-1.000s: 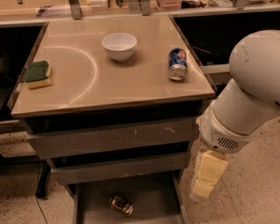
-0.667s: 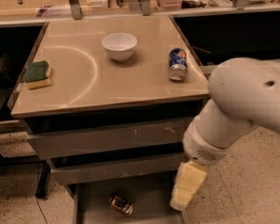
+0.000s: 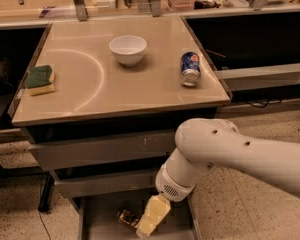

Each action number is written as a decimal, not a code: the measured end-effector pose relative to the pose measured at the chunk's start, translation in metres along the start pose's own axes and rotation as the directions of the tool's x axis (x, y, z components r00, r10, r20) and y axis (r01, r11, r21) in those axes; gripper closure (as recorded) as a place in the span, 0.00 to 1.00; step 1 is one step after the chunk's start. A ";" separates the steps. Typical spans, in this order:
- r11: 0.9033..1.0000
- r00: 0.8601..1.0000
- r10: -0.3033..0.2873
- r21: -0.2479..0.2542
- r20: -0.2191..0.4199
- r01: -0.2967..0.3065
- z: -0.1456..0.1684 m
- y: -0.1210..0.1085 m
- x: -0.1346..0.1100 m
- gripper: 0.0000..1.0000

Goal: Pick orange can from bottom drawer and place on counter

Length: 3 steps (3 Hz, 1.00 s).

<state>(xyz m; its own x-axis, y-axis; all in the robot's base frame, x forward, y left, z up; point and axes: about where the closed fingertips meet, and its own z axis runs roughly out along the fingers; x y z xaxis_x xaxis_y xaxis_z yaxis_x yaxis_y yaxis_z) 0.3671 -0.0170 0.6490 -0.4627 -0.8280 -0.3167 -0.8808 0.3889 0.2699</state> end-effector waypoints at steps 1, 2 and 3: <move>1.000 1.000 0.000 0.000 -0.001 0.000 0.000 0.000 0.000 0.00; 0.997 0.999 0.030 -0.076 0.035 -0.028 0.026 0.000 0.004 0.00; 0.983 0.995 0.088 -0.163 0.051 -0.079 0.094 -0.006 0.023 0.00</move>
Offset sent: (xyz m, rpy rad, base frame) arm -0.0102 0.0199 -0.0758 0.2002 0.1868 -0.0425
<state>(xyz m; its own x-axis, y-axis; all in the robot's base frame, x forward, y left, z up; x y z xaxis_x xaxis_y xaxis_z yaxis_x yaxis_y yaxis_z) 0.3529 -0.0003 0.5546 -0.5428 -0.7689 -0.3377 -0.8135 0.3815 0.4389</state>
